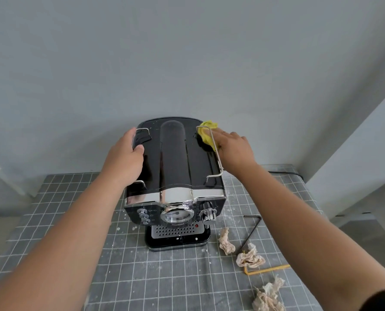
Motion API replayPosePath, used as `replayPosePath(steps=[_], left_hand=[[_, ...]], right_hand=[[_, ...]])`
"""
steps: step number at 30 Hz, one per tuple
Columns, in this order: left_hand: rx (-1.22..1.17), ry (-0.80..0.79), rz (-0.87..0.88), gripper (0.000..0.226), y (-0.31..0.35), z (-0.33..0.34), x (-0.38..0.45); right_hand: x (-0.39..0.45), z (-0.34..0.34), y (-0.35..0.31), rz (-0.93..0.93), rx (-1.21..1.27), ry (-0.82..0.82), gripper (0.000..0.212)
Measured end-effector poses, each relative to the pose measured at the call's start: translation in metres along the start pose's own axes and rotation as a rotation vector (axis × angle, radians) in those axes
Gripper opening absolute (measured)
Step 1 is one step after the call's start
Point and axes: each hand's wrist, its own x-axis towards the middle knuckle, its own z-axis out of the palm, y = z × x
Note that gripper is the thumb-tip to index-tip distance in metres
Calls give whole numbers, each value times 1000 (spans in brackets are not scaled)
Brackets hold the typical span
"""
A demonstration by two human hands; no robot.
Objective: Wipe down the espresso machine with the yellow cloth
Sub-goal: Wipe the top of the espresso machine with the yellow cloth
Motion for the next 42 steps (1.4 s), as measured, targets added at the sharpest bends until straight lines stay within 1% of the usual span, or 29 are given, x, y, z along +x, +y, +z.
replayPosePath(steps=[1,2,3,4,5,6,10,15,17,18,20,22,24,25,26,27,28,29,31,32,33,34,35,36,38,39,40,42], left_hand=[[-9,-1,1,51,0,0,-1],[-17,0,4,51,0,-1,-1],[-24,0,9,51,0,-1,-2],[-31,1,13,51,-1,-1,-2],[-37,3,13,51,-1,-1,-1],[-43,3,10,52,-1,-1,1],[-61,-1,6,53,-3,1,3],[-58,2,12,52,-4,3,4],[-46,-2,14,52,-5,3,5],[-41,-4,15,52,-5,2,4],[-41,-7,14,52,-6,2,4],[-40,-6,13,52,-6,2,4],[-48,-8,8,52,-6,2,4],[-53,-9,9,52,-7,2,4],[-57,-10,12,53,-6,3,3],[-58,-11,14,53,-6,3,3],[-61,-11,14,53,-6,2,2],[-66,-10,13,53,-7,2,3],[-81,-11,11,53,-7,2,4],[-83,-10,10,54,-7,2,4],[-85,-8,7,53,-6,2,4],[-88,-3,4,53,-6,2,4],[-94,3,1,52,-6,2,5],[-98,7,3,50,-6,2,4],[-110,19,14,48,-8,3,5],[-119,26,18,47,-9,3,5],[-124,35,21,47,-9,3,5],[-125,48,19,46,-9,2,4]], right_hand=[[1,-1,1,74,59,3,48],[0,-3,2,139,203,1,48],[-4,-6,1,190,406,5,49],[-9,-8,-1,222,589,11,50],[-14,-8,-3,231,694,16,51],[-18,-7,-4,212,717,18,52],[-25,-3,-4,81,664,7,58],[4,-5,5,14,600,-169,62],[15,-8,2,44,625,-226,56],[18,-8,1,77,618,-227,51],[23,-9,-2,111,546,-210,41],[27,-11,-6,133,430,-203,38],[29,-15,-10,212,298,-198,38],[27,-19,-11,292,264,-179,35],[23,-25,-12,386,295,-147,27],[18,-31,-7,484,382,-98,21],[15,-36,0,571,491,-41,19],[13,-43,9,645,596,24,21],[17,-59,15,700,695,156,30],[22,-67,10,675,719,202,37],[27,-73,1,607,728,227,43],[31,-78,-14,496,712,221,46],[33,-81,-31,354,666,169,47],[32,-81,-49,193,593,82,46],[26,-64,-75,-139,413,-132,42],[22,-52,-82,-253,353,-216,39],[20,-43,-86,-304,321,-278,37],[27,-39,-90,-279,336,-387,34]])
